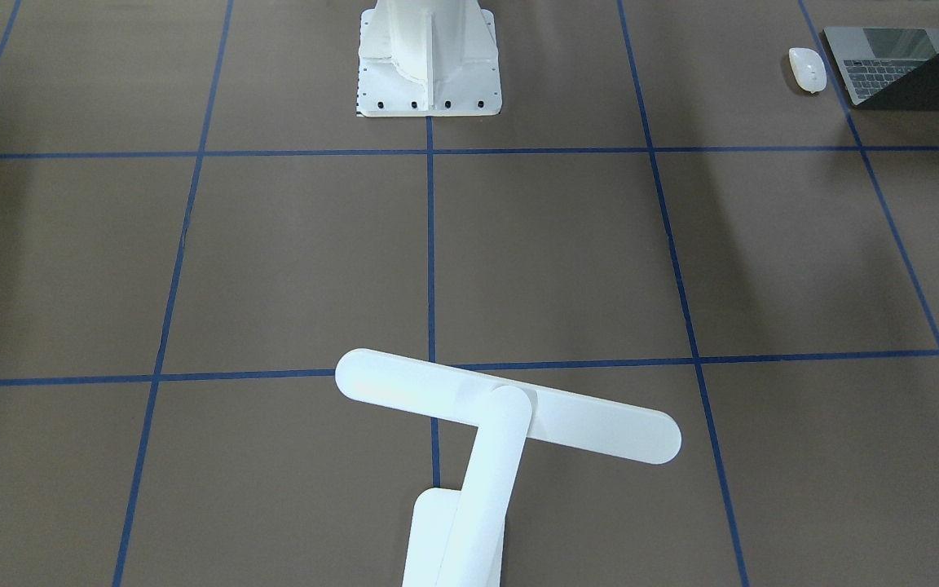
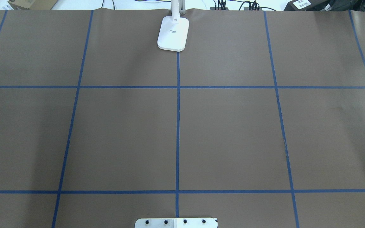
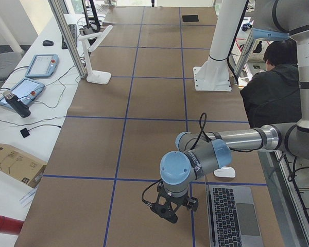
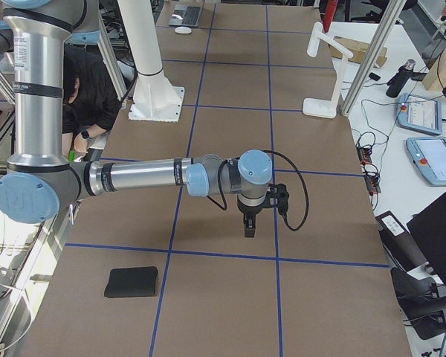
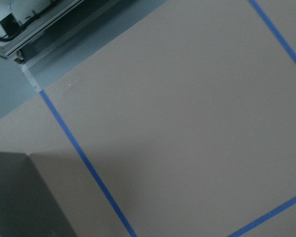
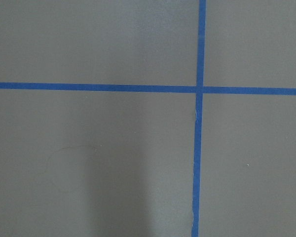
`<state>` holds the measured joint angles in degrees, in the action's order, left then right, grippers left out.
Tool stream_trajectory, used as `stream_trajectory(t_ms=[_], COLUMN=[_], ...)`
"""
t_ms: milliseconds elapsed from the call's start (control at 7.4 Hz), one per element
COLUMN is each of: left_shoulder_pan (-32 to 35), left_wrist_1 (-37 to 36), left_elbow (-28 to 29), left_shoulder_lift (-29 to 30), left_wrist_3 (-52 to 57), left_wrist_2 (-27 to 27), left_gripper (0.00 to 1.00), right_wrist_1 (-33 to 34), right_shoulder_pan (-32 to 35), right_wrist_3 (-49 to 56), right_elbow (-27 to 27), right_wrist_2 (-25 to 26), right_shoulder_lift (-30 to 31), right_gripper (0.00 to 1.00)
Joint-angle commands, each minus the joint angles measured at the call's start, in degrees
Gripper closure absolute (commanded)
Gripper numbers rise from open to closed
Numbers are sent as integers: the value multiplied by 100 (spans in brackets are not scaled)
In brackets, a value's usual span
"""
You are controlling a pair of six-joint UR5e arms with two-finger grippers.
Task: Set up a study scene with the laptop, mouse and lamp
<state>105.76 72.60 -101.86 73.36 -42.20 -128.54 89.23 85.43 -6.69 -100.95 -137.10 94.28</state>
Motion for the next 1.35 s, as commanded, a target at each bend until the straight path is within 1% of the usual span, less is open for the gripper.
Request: stream_trajectory(t_ms=[0,406,676,811,947,1082,1217], left_shoulder_pan=[-3,-3,6,-3,-3,-3,-3], left_wrist_1=[78,202,211,219,228,472,631], left_elbow=[-61,0,9,0,9,148,280], left_shoulder_lift=[-479,-849,-885,-903,-894,-894,-894], left_wrist_3=[-1157,-1177,-1133,-1133,-1124,-1133,-1133], left_wrist_2=[13,22,-22,-22,-22,-13,-22], left_gripper=[0,0,0,12,31,42,66], right_wrist_1=[-2,24,16,16,24,24,24], right_shoulder_pan=[0,0,-9,-9,-9,-9,-9], right_wrist_3=[-25,-34,-25,-25,-34,-52,-86], right_elbow=[-4,-22,-21,-30,-30,-56,-83], right_wrist_2=[-272,-326,-282,-291,-299,-308,-326], right_shoulder_lift=[-85,-121,-156,-156,-156,-156,-147], right_gripper=[0,0,0,0,0,0,0])
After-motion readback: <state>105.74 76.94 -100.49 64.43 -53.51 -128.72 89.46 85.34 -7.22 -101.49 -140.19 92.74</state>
